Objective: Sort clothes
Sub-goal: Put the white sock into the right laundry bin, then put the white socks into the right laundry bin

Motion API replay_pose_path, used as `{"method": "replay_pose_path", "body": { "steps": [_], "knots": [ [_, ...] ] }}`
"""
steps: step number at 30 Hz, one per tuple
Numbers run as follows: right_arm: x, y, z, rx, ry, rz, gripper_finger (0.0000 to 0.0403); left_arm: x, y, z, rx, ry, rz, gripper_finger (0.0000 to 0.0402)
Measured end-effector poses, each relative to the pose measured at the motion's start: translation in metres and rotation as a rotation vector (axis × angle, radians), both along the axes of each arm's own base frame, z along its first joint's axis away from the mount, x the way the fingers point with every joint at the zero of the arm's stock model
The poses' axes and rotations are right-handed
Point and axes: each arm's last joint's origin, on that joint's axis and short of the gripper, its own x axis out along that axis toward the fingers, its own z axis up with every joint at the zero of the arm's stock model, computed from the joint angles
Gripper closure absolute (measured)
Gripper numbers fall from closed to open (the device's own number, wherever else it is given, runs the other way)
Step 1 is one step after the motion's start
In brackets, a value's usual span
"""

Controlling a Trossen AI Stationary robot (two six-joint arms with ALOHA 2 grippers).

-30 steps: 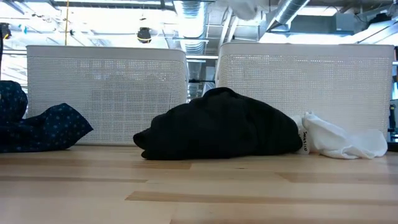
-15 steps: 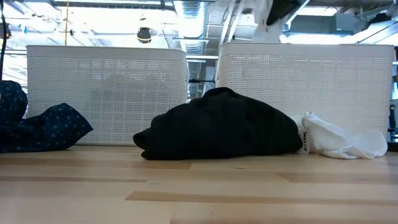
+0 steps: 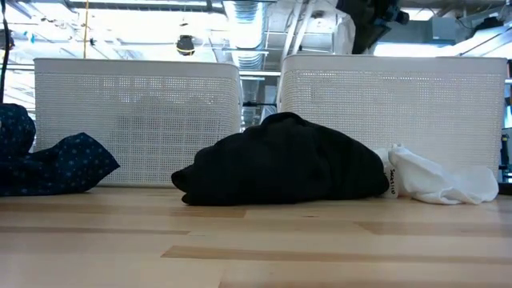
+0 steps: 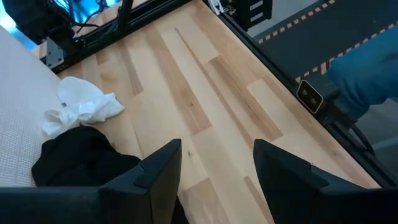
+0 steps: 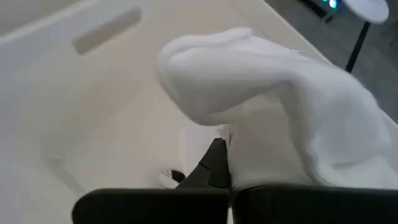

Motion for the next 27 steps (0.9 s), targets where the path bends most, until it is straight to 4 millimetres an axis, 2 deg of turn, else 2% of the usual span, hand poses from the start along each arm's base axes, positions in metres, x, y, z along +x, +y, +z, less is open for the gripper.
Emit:
{"method": "replay_pose_path", "body": {
  "steps": [15,20,27],
  "knots": [
    [-0.007,-0.033,-0.004,0.177,0.004,-0.054,0.0379,-0.003,-0.003,-0.001,0.004,0.016,-0.008,0.0208],
    [-0.007,-0.034,-0.004,0.178,0.007,-0.053,0.0331,-0.004,-0.003,-0.002,0.006,0.028,-0.005,0.0208],
    [-0.007,-0.034,-0.004,0.171,0.02,-0.033,0.0238,-0.005,-0.003,-0.003,0.009,0.032,-0.008,0.0208]
  ]
}}
